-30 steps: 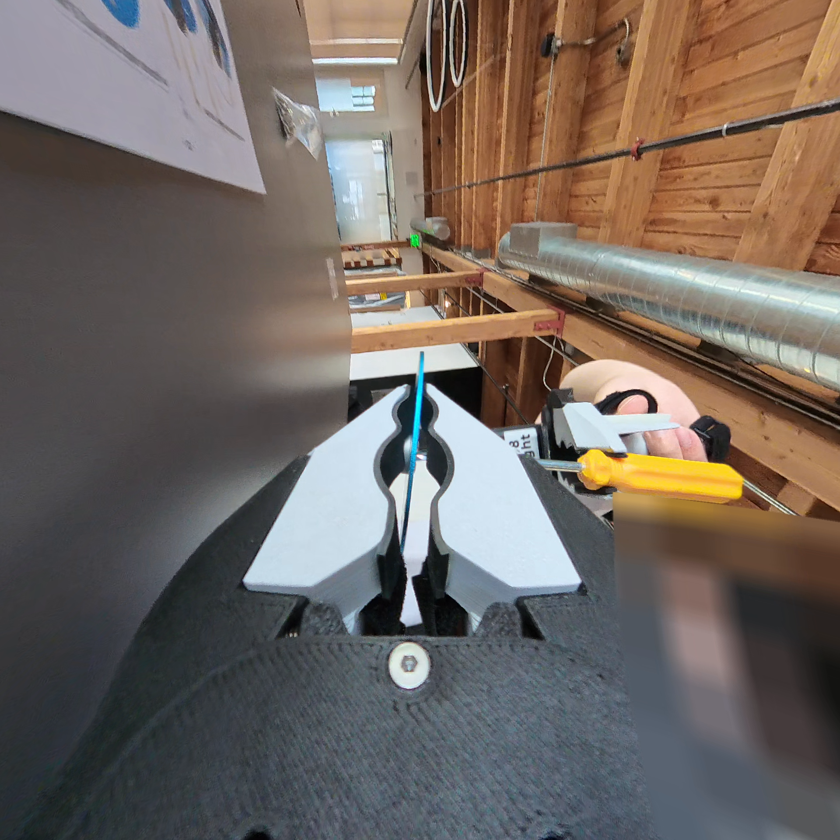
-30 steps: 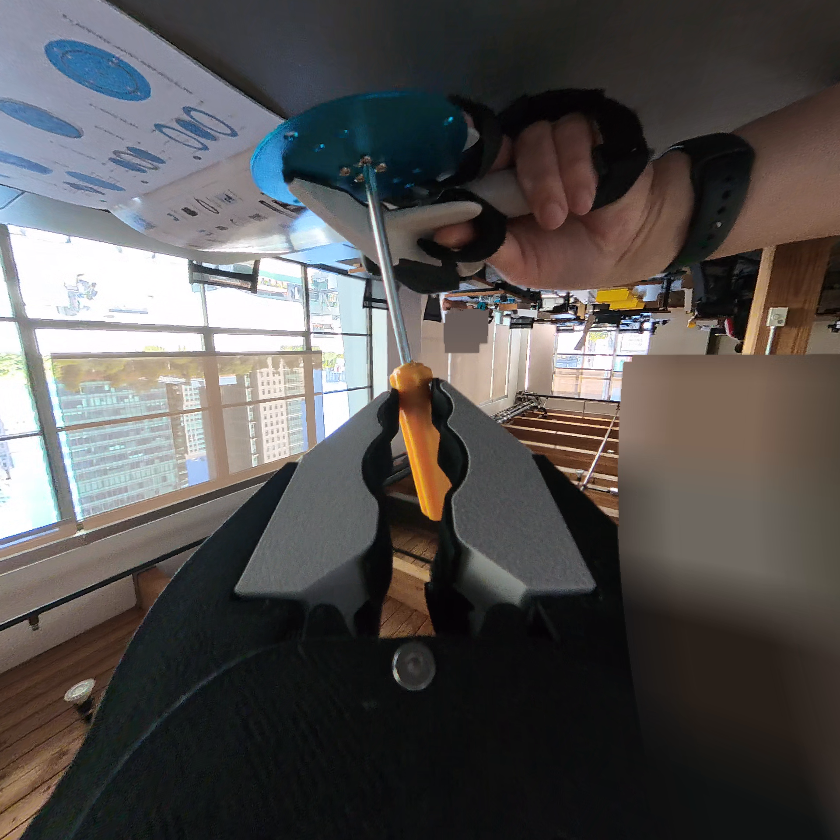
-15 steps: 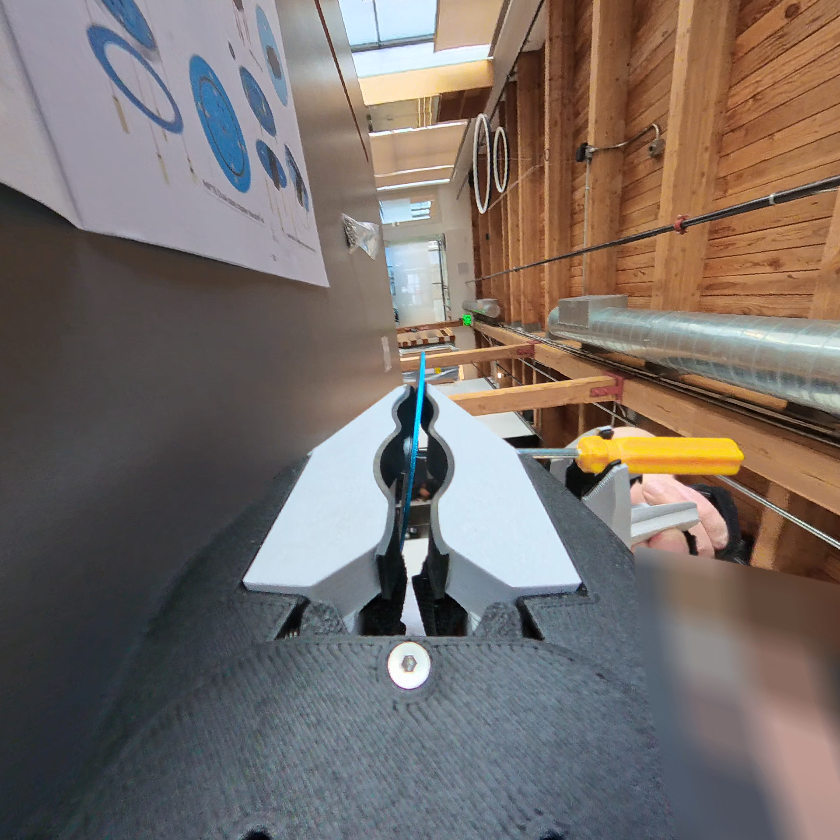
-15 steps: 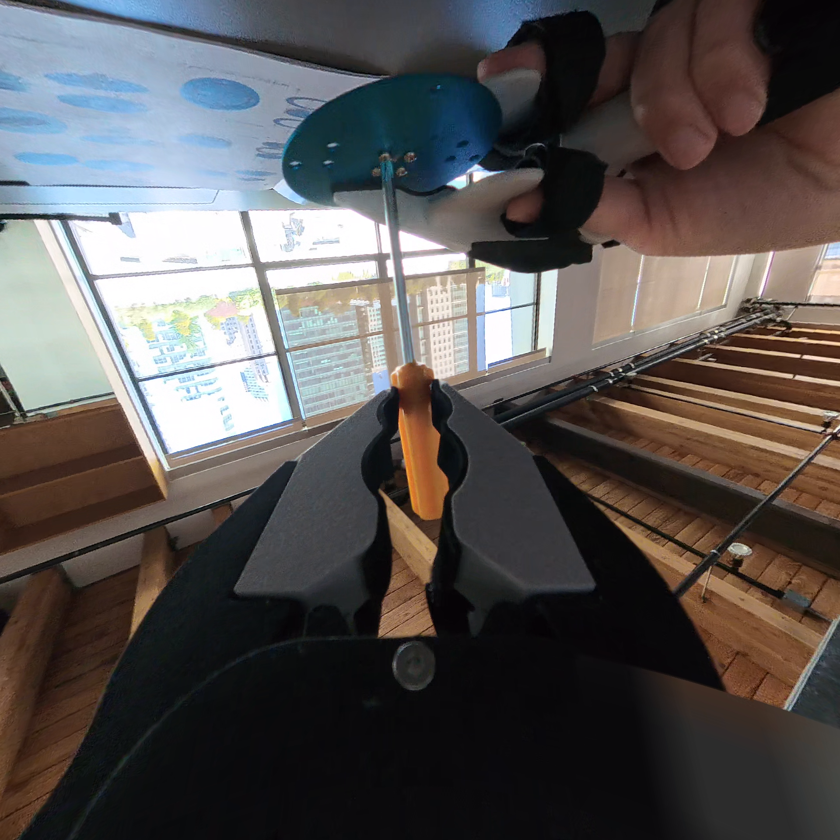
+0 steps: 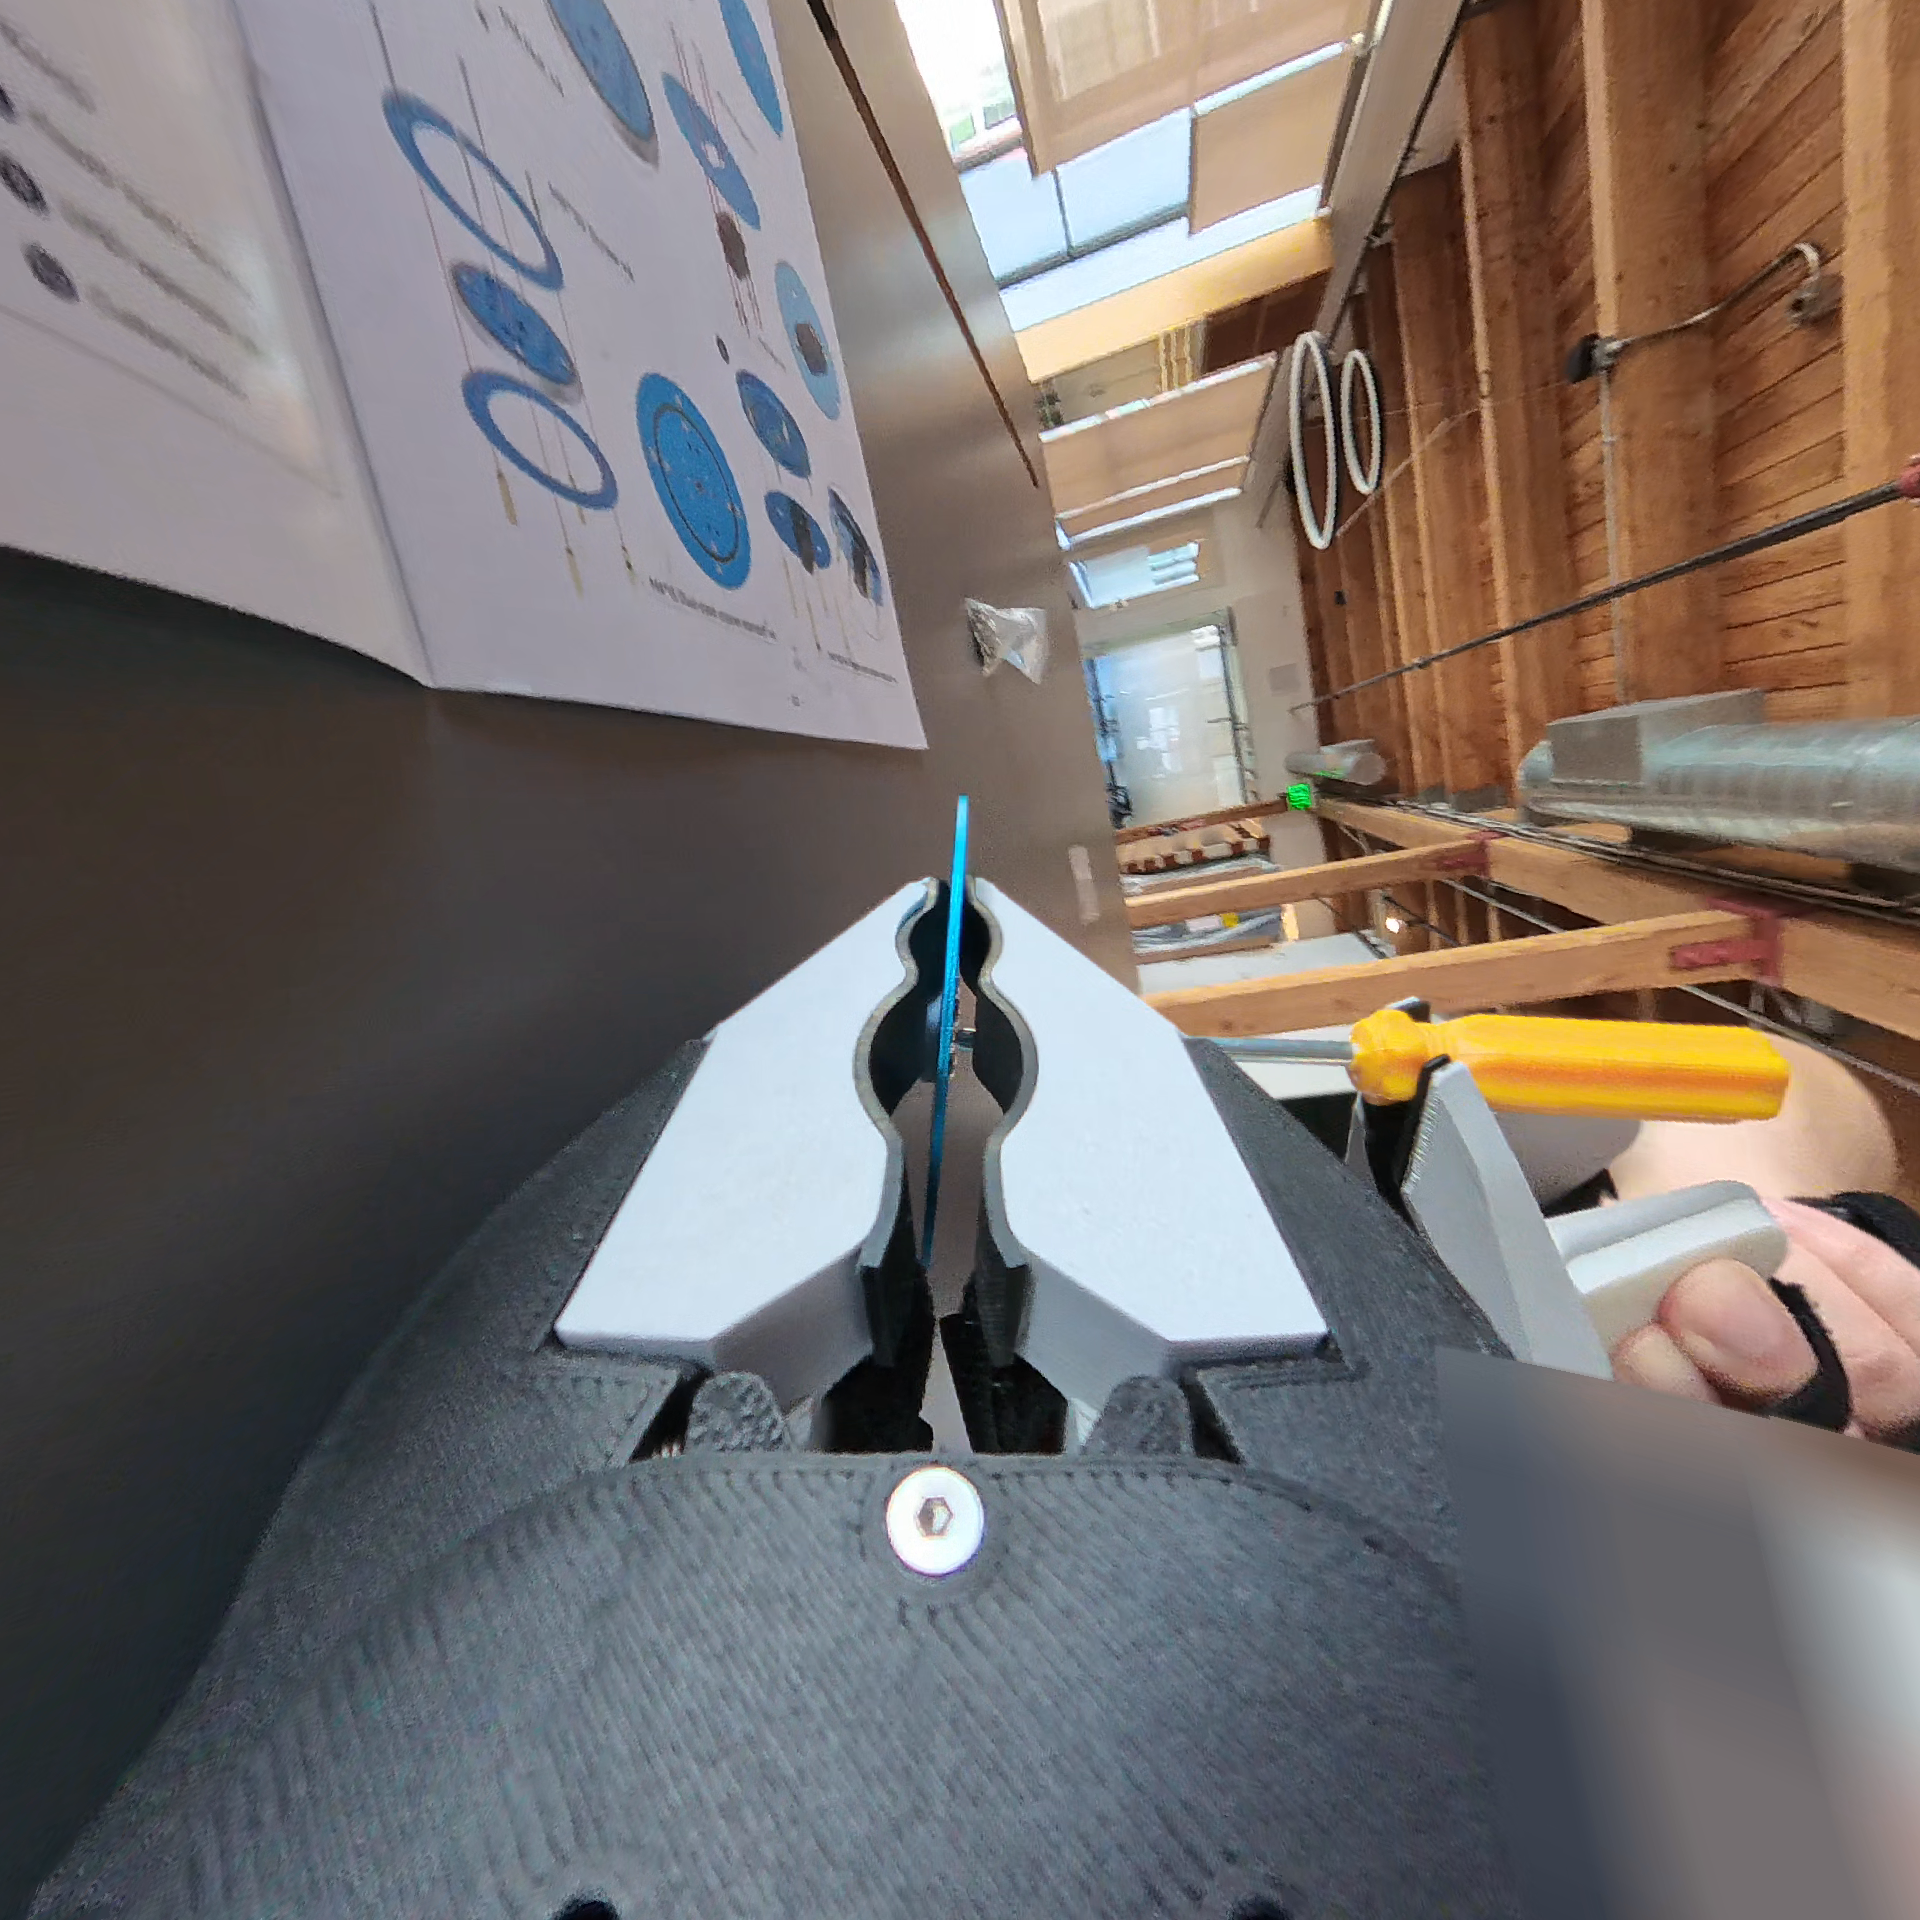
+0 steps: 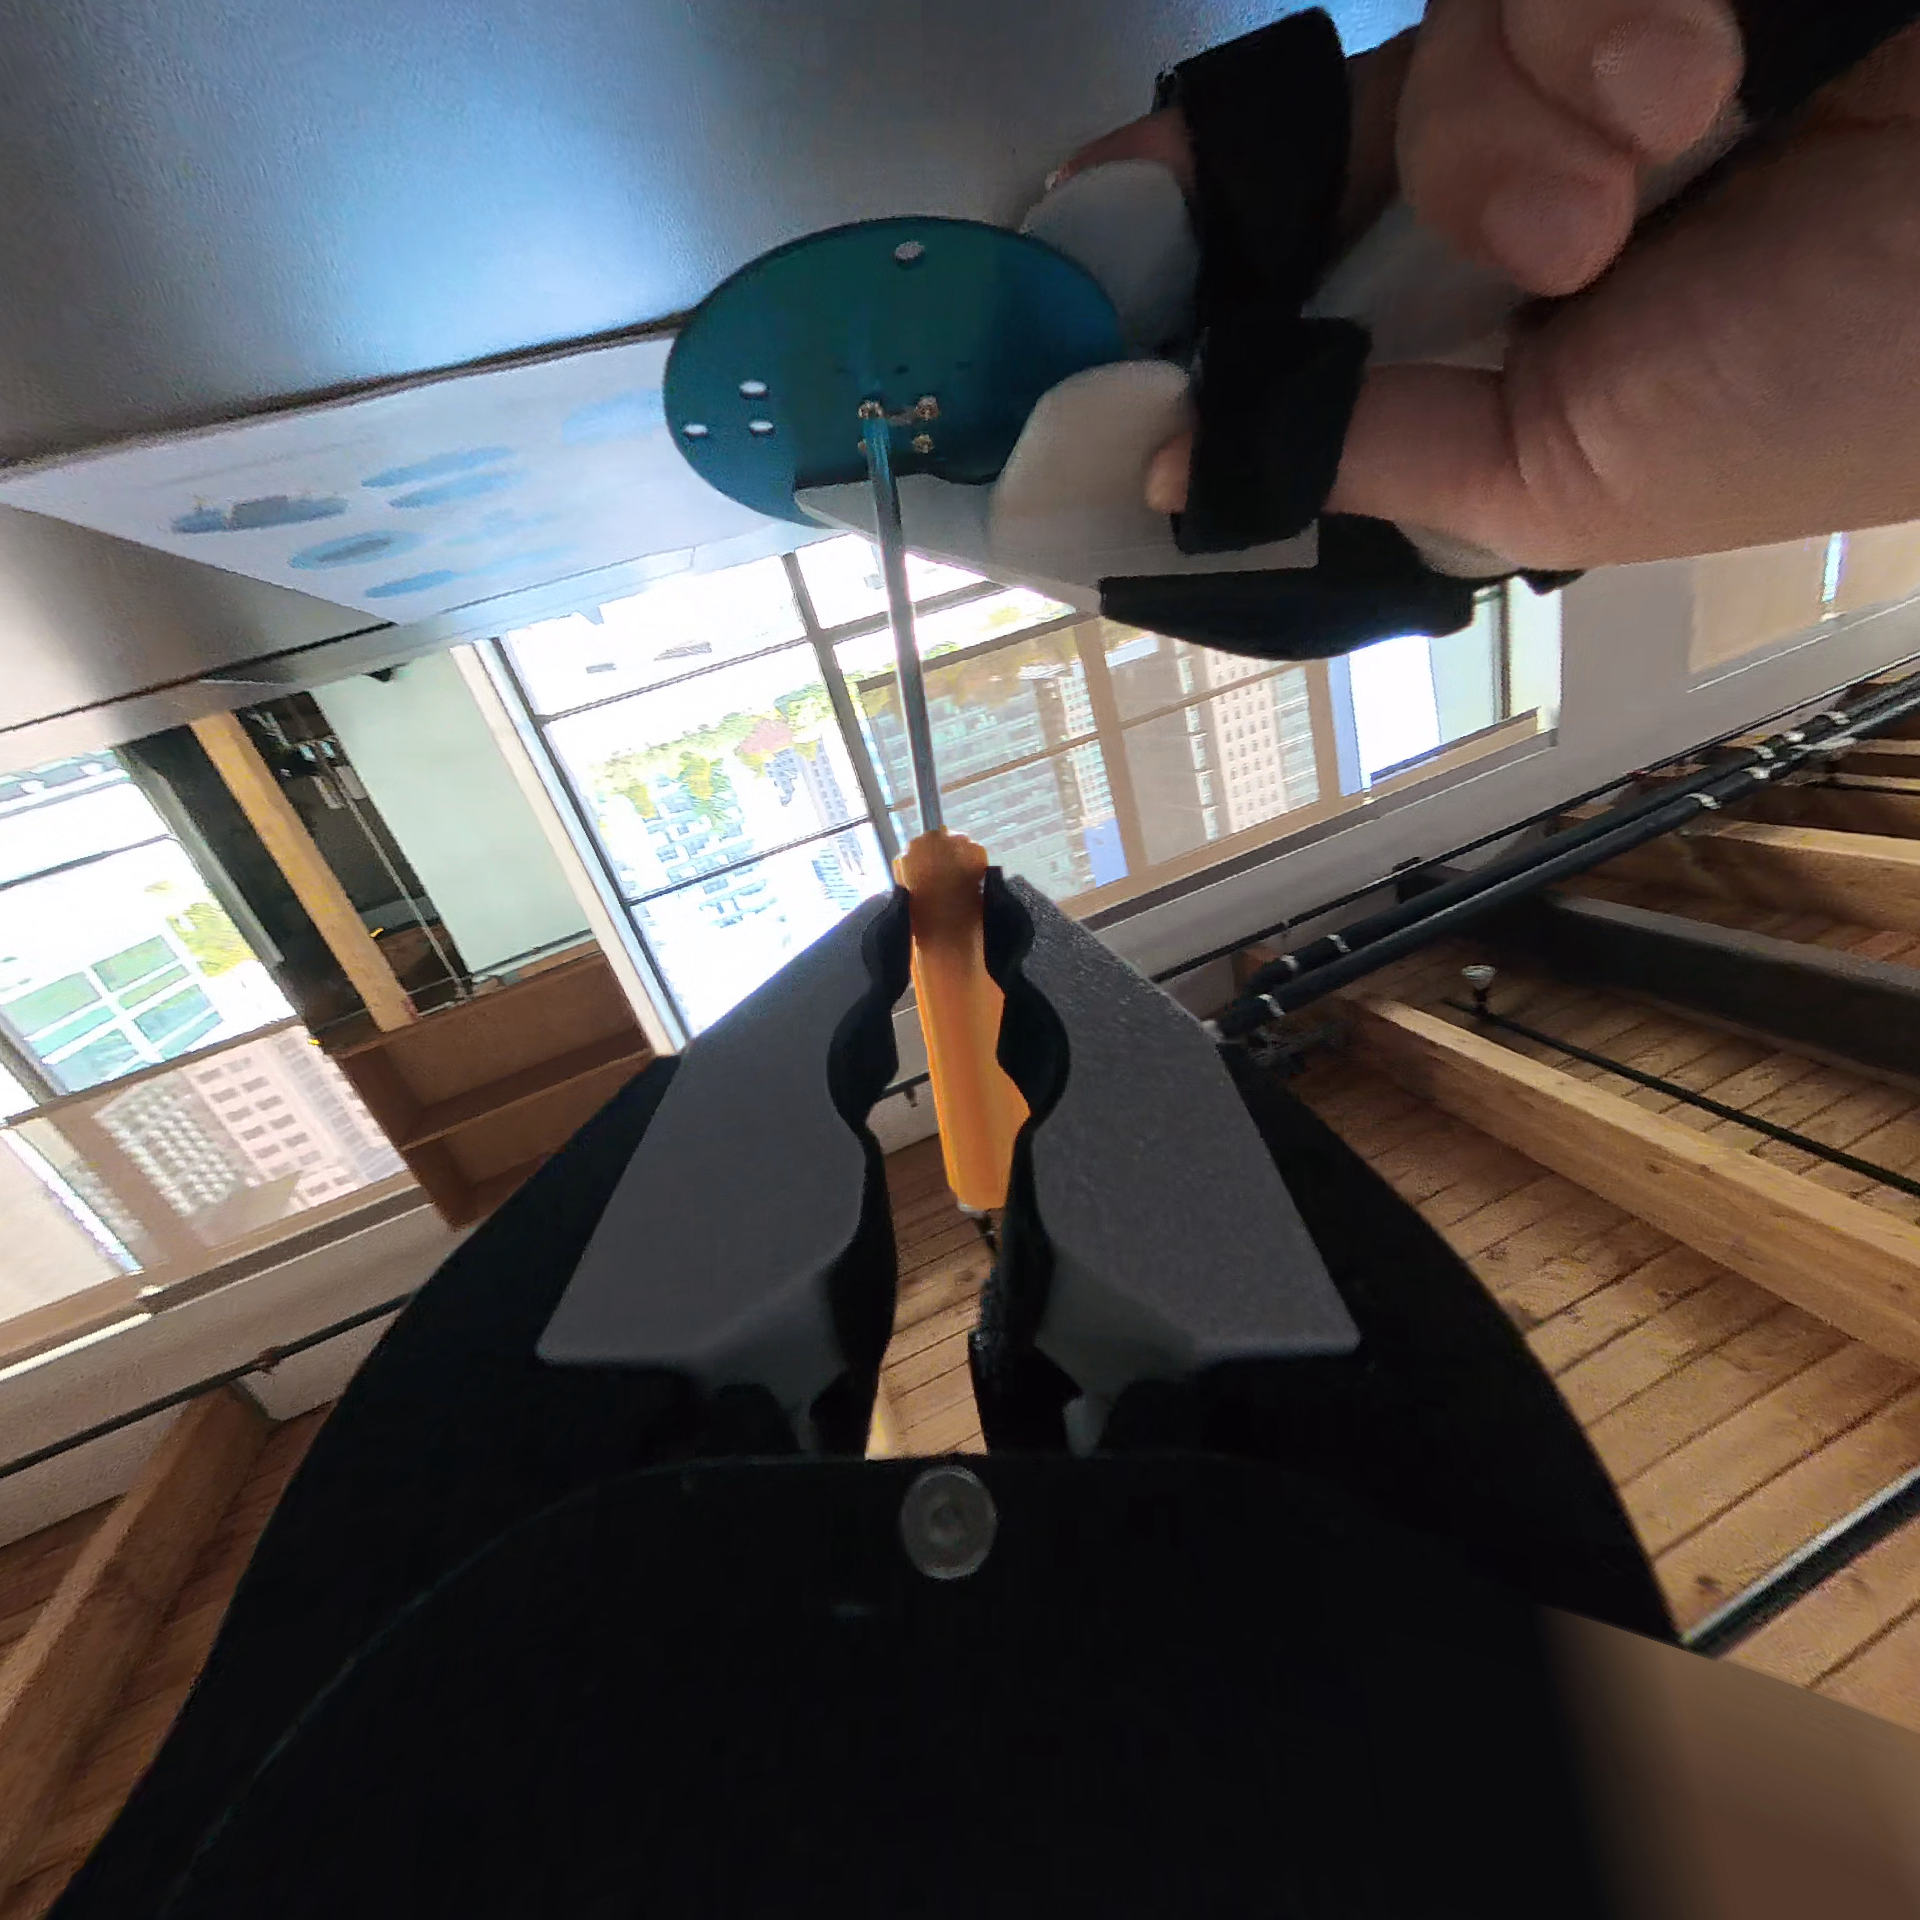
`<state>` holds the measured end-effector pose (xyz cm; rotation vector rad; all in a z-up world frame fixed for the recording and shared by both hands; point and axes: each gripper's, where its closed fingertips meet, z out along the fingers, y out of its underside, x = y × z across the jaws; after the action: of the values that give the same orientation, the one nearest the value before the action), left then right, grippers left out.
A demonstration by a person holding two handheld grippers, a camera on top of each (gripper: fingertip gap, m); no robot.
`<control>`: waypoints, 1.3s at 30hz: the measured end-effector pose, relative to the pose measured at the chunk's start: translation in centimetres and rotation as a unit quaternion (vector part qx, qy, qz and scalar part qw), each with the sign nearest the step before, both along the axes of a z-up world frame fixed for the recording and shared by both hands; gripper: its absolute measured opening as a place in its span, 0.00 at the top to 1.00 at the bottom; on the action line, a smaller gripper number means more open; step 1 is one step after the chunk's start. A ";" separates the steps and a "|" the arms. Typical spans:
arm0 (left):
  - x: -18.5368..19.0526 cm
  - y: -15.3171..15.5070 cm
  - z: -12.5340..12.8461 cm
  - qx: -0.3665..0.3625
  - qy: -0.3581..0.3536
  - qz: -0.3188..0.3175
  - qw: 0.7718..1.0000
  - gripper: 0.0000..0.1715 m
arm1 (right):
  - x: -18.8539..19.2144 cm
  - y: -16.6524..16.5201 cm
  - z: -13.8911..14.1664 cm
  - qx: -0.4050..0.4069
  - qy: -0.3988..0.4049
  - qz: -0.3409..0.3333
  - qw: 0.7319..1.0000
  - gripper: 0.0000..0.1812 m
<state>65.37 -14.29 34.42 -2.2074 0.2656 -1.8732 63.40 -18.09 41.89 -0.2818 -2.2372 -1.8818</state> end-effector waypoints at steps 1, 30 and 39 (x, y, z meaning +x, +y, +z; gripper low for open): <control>-0.1 0.3 -0.1 0.013 0.011 0.008 1.000 1.00 | 0.1 0.0 -0.2 -0.004 0.011 -0.013 1.000 0.93; -2.5 4.2 -0.7 0.191 0.162 0.108 0.962 1.00 | 1.8 1.6 -3.9 -0.112 0.462 -0.340 0.812 0.94; -2.9 4.5 0.4 0.207 0.157 0.105 0.960 1.00 | 1.2 3.2 -4.8 -0.163 0.487 -0.365 0.776 1.00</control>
<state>62.52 -9.76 34.85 -2.1267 0.4157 -1.2214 64.57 -14.90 37.09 -1.8950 -1.6972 -1.0123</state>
